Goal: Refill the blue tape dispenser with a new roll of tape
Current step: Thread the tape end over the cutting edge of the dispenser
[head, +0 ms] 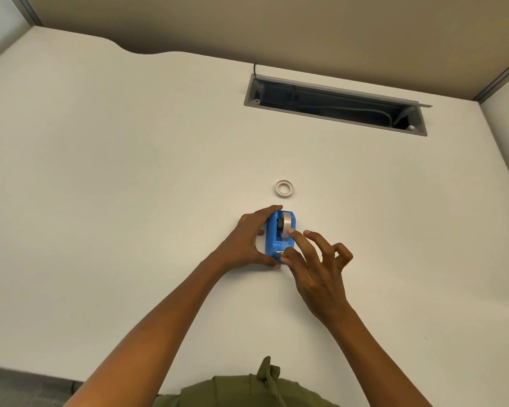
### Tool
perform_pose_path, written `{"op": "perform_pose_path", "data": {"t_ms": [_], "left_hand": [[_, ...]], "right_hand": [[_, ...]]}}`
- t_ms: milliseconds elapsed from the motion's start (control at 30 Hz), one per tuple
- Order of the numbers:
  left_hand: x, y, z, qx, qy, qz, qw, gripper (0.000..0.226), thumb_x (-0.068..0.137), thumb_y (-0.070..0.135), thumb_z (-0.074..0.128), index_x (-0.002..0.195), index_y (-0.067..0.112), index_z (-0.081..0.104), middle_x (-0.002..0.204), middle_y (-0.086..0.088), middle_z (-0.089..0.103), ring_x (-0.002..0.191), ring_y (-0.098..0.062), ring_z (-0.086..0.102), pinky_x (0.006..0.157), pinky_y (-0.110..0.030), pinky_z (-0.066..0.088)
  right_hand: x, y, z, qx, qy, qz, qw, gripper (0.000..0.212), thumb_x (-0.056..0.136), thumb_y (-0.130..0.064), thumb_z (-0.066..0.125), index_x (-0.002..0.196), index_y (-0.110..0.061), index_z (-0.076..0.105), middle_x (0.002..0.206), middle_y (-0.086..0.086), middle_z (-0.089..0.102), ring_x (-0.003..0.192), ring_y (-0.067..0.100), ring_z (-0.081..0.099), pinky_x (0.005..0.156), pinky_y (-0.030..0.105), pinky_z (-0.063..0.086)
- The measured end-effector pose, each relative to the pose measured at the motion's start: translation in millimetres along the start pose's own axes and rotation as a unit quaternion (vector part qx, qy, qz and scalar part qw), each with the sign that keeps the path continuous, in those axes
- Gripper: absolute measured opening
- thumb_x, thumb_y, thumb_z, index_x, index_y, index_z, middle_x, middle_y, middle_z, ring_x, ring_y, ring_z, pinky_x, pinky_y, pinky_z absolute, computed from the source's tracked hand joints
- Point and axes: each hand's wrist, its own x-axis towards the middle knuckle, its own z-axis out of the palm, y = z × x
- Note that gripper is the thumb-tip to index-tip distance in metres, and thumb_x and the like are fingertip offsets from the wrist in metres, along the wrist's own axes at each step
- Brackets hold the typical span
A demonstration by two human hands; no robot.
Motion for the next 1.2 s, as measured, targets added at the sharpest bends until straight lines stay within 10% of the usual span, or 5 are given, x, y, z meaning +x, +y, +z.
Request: {"op": "perform_pose_path", "data": {"t_ms": [667,933,1000,1133,1200], "left_hand": [[-0.3,1.5,0.1,-0.007,0.0,-0.013,1.0,0.104,0.053,0.045,0.084,0.125,0.067,0.012,0.122,0.05,0.023,0.113,0.018,0.03,0.081,0.007,0.029],[-1.5,2.5,0.2,-0.024,-0.006,-0.03,0.999,0.109,0.054,0.037,0.087,0.122,0.07,0.009,0.128,0.03,0.031,0.115,-0.001,0.036,0.082,-0.004,0.032],[-1.9,3.0,-0.1,-0.023,-0.005,-0.03,0.999,0.109,0.053,0.037,0.087,0.122,0.07,0.009,0.128,0.03,0.031,0.115,-0.001,0.036,0.081,-0.002,0.031],[-2.3,3.8,1.0,-0.026,-0.004,-0.022,0.999,0.11,0.053,0.036,0.087,0.127,0.064,0.01,0.134,0.023,0.033,0.116,-0.003,0.036,0.083,-0.006,0.033],[-2.3,4.4,1.2,-0.02,-0.001,-0.016,1.0,0.11,0.055,0.036,0.086,0.131,0.06,0.011,0.136,0.021,0.033,0.117,-0.004,0.036,0.085,-0.008,0.034]], "right_hand": [[-11.7,0.6,-1.7,0.0,0.0,-0.035,0.999,0.014,0.091,-0.012,0.059,0.084,-0.02,0.069,0.136,0.003,0.046,0.116,0.022,0.049,0.076,0.039,0.025],[-23.6,8.7,-14.4,0.171,-0.054,0.197,0.964,0.011,0.077,-0.019,0.074,0.084,-0.011,0.071,0.099,0.014,0.068,0.093,0.025,0.059,0.076,0.034,0.038],[-14.7,4.6,-22.4,0.274,-0.059,0.314,0.907,0.008,0.078,-0.02,0.074,0.081,-0.013,0.071,0.081,0.005,0.068,0.074,0.01,0.059,0.065,0.029,0.044],[7.3,-11.0,-34.1,0.469,-0.125,0.621,0.615,0.04,0.07,-0.056,0.067,0.063,-0.017,0.072,0.049,-0.003,0.061,0.044,0.008,0.051,0.042,0.018,0.039],[13.4,-17.7,-35.7,0.503,-0.176,0.65,0.541,0.05,0.06,-0.062,0.068,0.062,-0.013,0.074,0.045,-0.001,0.059,0.039,0.011,0.048,0.035,0.018,0.034]]}}
